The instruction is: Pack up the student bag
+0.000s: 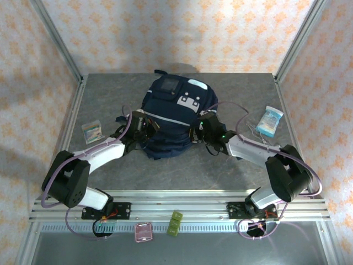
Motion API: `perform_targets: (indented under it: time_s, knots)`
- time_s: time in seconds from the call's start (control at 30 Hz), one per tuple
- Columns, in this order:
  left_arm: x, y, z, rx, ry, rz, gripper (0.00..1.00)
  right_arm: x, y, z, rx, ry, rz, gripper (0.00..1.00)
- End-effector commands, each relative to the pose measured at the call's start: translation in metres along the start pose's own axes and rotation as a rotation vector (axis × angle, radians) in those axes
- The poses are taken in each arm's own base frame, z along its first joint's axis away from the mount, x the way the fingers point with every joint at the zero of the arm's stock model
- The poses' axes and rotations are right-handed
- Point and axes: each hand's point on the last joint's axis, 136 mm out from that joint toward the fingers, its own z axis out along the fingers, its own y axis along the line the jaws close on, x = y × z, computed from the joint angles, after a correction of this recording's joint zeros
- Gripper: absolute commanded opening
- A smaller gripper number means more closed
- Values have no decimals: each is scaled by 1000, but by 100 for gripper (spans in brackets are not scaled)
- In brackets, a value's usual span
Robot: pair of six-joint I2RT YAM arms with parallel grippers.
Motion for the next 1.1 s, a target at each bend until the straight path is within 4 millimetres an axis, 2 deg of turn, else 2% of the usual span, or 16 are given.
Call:
perform_targets:
  time_s: [0.0,0.17,0.3,0.37,0.47,0.57,0.63,0.7,0.8,0.87,0.97,1.07]
  knots:
    - [-31,26,-10,-102,-127,36,0,-30,-76,-8,300,-106,111,0]
    - [-35,28,-12,-115,-134,52,0,-53,-96,-5,331,-180,216,0]
    - [-35,30,-12,-121,-132,59,0,-67,-95,-1,331,-211,218,0]
    - [-35,30,-11,-121,-131,62,0,-73,-95,1,338,-224,218,8]
    - [-35,30,-11,-124,-128,63,0,-80,-96,3,352,-242,211,11]
    - [-35,30,-12,-124,-130,65,0,-84,-100,3,381,-248,212,19]
    - [-35,30,-12,-123,-125,67,0,-87,-98,2,374,-258,207,17]
    - [-34,29,-12,-120,-120,69,0,-91,-96,1,366,-270,204,8]
    - [-34,29,-11,-119,-116,71,0,-97,-94,1,361,-280,202,7]
    - [-33,27,-11,-113,-113,73,0,-99,-93,1,362,-278,202,11]
    - [-33,26,-12,-107,-113,71,0,-99,-97,-3,384,-286,209,27]
    - [-33,23,-14,-95,-112,73,0,-95,-101,-9,393,-287,211,30]
